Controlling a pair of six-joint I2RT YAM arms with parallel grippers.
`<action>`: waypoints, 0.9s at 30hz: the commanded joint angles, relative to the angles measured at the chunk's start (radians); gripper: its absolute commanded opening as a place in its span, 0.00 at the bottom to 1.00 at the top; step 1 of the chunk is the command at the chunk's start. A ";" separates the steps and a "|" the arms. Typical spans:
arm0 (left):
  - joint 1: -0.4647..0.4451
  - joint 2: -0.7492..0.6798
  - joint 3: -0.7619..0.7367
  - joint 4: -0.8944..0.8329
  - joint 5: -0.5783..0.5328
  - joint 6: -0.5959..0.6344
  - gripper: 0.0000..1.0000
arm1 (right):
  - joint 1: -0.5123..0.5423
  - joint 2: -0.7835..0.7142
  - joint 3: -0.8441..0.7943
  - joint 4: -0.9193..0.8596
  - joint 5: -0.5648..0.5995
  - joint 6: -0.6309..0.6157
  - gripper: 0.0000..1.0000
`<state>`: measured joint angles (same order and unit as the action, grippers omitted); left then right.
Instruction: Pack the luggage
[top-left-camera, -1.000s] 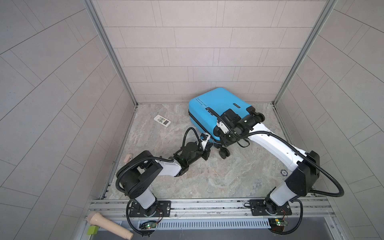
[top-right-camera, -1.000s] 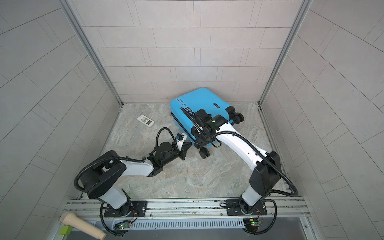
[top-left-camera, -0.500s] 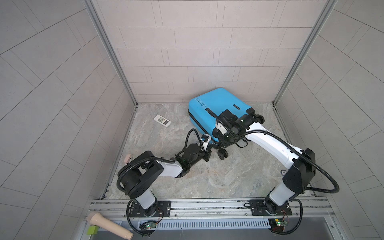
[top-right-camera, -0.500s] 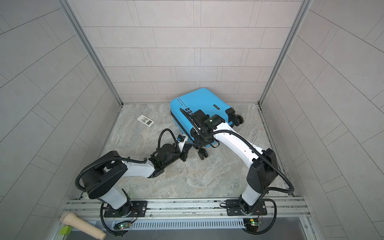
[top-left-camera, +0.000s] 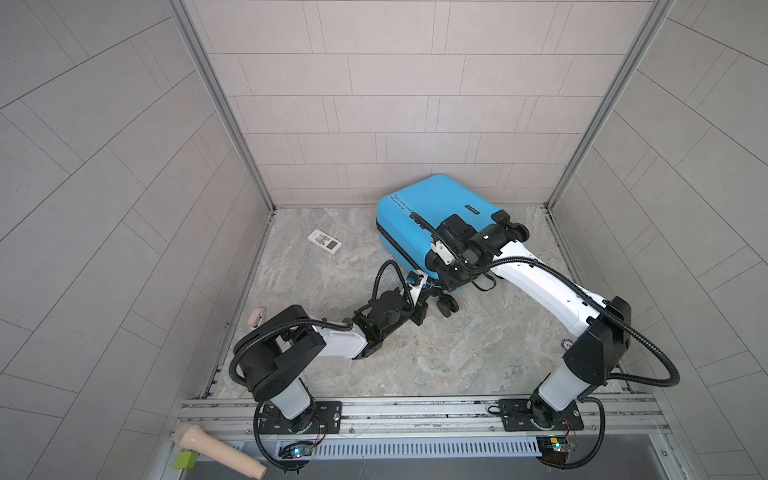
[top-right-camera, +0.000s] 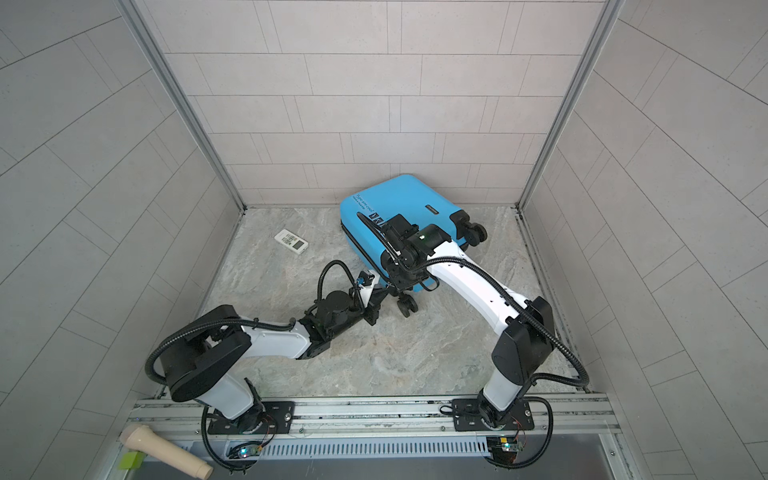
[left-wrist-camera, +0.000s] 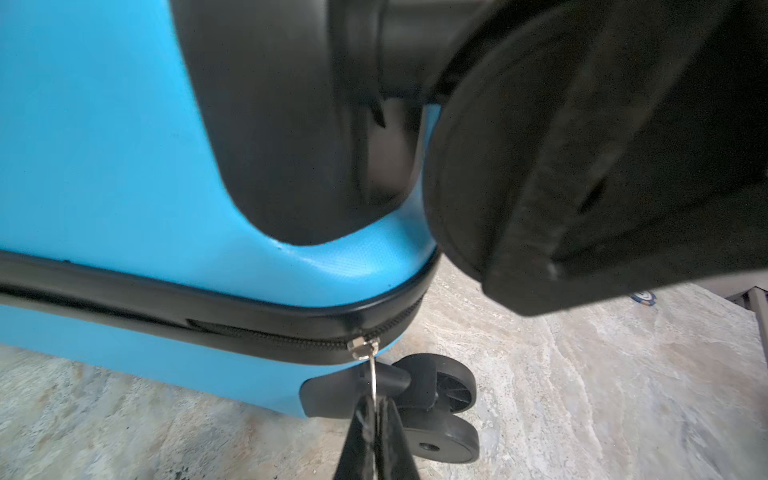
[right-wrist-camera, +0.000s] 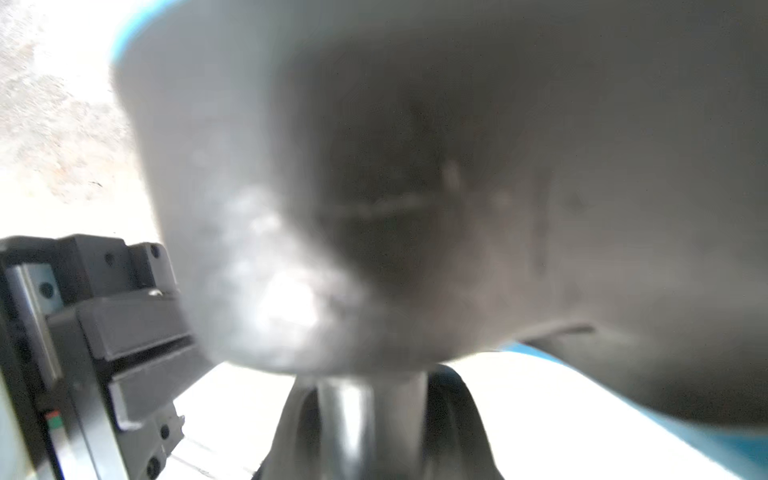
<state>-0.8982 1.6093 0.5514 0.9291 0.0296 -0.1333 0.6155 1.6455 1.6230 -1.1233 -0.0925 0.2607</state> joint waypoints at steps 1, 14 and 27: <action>-0.086 -0.025 -0.013 0.011 0.245 0.035 0.00 | -0.008 -0.062 0.072 0.290 0.055 0.018 0.00; -0.157 -0.006 0.057 0.071 0.191 0.067 0.00 | 0.005 -0.019 -0.018 0.424 -0.138 0.158 0.00; -0.209 0.081 0.007 0.279 -0.023 0.014 0.00 | -0.019 -0.040 -0.063 0.362 -0.125 0.163 0.26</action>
<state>-1.0115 1.6855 0.5606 1.0214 -0.1665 -0.1402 0.6121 1.6398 1.5429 -1.0275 -0.2310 0.3714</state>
